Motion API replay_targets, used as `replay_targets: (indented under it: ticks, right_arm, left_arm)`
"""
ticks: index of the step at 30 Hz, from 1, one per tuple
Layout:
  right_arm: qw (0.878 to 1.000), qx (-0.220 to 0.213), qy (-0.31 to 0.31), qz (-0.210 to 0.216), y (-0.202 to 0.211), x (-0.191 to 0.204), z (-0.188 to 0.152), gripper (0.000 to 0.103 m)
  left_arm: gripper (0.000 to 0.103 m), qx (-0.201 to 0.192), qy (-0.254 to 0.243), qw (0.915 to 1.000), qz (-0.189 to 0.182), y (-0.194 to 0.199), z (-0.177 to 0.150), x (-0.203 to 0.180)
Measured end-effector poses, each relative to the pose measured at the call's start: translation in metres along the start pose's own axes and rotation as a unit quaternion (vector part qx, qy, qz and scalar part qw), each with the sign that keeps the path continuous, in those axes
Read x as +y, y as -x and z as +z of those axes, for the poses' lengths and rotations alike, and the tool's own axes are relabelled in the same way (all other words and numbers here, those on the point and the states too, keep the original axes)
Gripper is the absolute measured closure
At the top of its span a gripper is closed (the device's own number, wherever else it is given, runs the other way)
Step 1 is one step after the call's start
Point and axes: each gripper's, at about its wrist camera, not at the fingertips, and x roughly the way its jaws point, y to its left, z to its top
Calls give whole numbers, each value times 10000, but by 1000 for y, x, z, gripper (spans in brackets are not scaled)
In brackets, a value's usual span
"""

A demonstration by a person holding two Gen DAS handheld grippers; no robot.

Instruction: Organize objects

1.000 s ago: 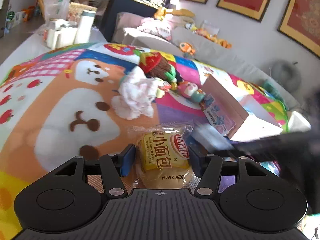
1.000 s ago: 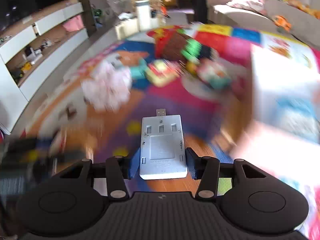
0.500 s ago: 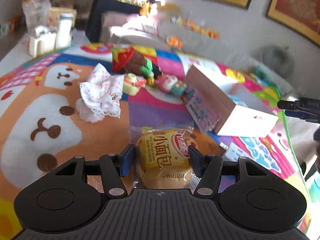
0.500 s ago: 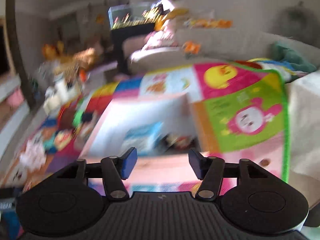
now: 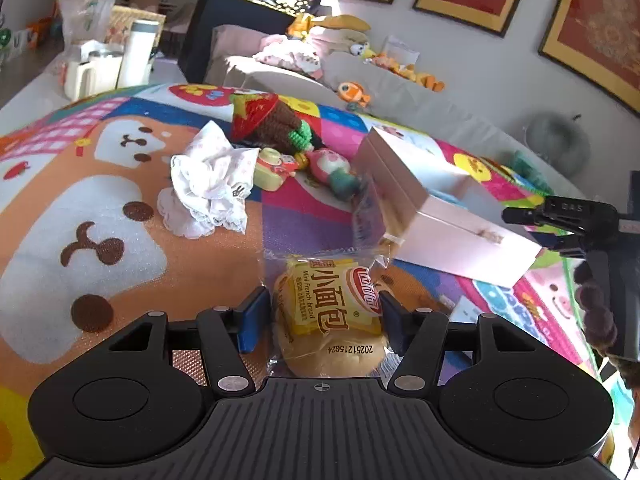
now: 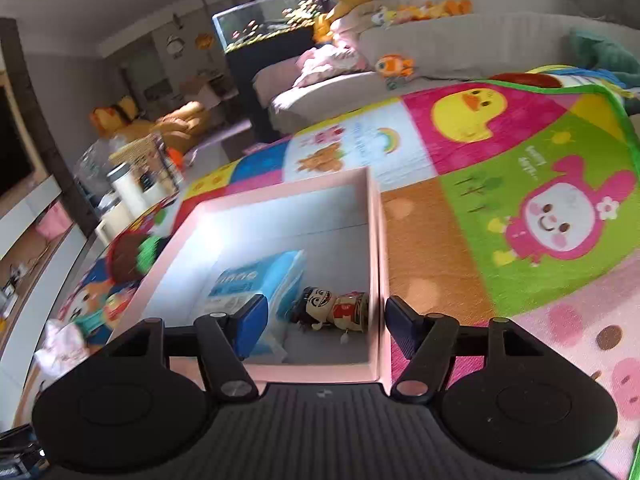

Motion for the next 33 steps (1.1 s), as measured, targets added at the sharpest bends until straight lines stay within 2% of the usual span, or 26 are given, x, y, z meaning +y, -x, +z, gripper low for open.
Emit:
replay_targets:
  ticks: [3, 6, 8, 11, 15, 17, 18, 20, 22, 26, 29, 33]
  right_arm:
    - [9988, -293, 136, -370, 33, 13, -2, 37]
    - [9955, -640, -161, -684, 76, 22, -12, 36]
    - [9923, -812, -493, -800, 95, 33, -32, 32]
    - [9938, -718, -560, -635, 97, 58, -67, 32]
    - [9963, -740, -78, -428, 95, 101, -94, 32]
    - [9955, -907, 165, -203, 106, 118, -97, 29]
    - [9939, -1053, 290, -126, 111, 125, -98, 23]
    - [9884, -1414, 559, -7, 123, 135, -103, 17]
    - [9834, -1660, 724, 109, 132, 136, -108, 15]
    - [9798, -1656, 1042, 410, 133, 124, -120, 15]
    - [9795, -1712, 968, 430, 134, 106, -124, 15]
    - [9845, -1487, 778, 508, 124, 93, -122, 15]
  left_arm:
    - [39, -23, 159, 9998, -119, 1, -1, 6]
    - [39, -41, 248, 9995, -170, 1, 0, 7]
    - [39, -48, 220, 9996, -139, 1, -1, 6]
    - [40, -42, 121, 9999, -36, 1, -1, 0]
    - [40, -28, 79, 10000, -6, 1, 0, 0]
    - [40, -25, 101, 9999, -5, 0, 0, 2]
    - [40, -29, 154, 9999, -17, 0, 0, 2]
    - [39, -26, 74, 9999, 93, -1, 0, -3]
    - [39, 13, -192, 9993, 309, -3, -1, -14]
    - [37, 61, -535, 9964, 660, -8, -2, -28]
    - [36, 69, -620, 9950, 786, -9, -2, -31]
    - [37, 69, -739, 9930, 924, -11, -4, -37]
